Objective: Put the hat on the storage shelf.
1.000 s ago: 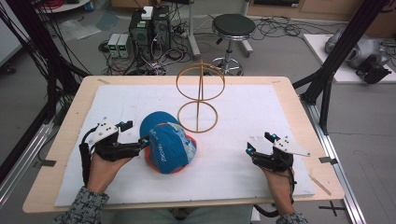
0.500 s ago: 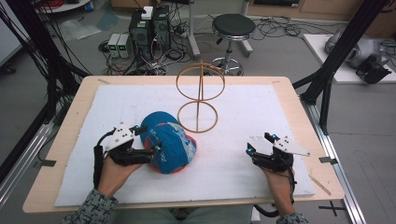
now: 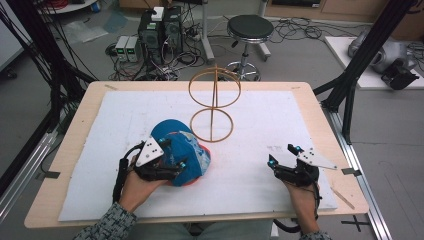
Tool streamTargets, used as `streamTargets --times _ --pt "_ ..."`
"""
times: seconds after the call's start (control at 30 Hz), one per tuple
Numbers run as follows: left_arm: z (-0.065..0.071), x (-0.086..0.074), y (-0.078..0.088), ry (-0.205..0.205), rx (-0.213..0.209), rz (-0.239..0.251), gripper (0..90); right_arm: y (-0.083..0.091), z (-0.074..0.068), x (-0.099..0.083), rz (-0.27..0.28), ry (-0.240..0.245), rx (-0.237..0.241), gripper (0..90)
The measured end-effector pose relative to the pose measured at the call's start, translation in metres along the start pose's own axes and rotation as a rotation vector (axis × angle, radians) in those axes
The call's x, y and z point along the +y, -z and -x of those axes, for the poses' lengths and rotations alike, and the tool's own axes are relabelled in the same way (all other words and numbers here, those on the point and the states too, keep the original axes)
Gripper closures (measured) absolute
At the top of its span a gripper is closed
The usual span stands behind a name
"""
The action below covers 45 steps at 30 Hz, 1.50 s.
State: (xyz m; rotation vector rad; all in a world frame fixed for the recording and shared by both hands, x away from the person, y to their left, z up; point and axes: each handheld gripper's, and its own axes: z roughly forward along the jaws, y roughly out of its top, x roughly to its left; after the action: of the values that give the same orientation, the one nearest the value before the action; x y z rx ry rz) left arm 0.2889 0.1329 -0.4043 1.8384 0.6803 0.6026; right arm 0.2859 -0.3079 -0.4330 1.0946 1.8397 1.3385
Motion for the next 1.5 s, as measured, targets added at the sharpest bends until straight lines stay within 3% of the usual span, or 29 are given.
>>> streamTargets --times 0.47,0.6,0.8,0.87,0.97,1.13,1.37,1.5 --pt "-0.001 -0.001 0.003 -0.012 -0.027 -0.007 52.7 -0.002 -0.002 0.0 -0.013 0.019 0.005 17.4" --pt "0.0 -0.001 0.004 0.006 -0.027 -0.005 65.6 -0.002 -0.002 0.0 -0.013 0.015 0.007 17.4" --pt "-0.002 -0.001 0.007 -0.022 -0.057 0.005 85.6 -0.003 -0.002 0.0 -0.017 0.018 0.006 17.4" --pt "-0.004 -0.001 0.008 0.015 -0.066 0.007 87.7 -0.003 -0.002 0.0 -0.02 0.014 0.01 17.4" --pt "-0.006 0.0 0.009 0.032 -0.073 0.017 88.1 -0.003 -0.002 0.0 -0.021 0.017 0.01 17.4" --pt "-0.02 0.015 0.025 0.078 -0.028 0.081 88.3 -0.004 -0.003 0.0 -0.026 0.017 0.014 17.4" --pt "-0.037 0.029 0.039 0.143 -0.023 0.149 88.3 -0.007 -0.003 0.0 -0.045 0.011 0.014 17.4" --pt "-0.041 0.037 0.043 0.153 -0.015 0.168 88.3 -0.007 -0.003 0.0 -0.043 0.01 0.018 17.4"
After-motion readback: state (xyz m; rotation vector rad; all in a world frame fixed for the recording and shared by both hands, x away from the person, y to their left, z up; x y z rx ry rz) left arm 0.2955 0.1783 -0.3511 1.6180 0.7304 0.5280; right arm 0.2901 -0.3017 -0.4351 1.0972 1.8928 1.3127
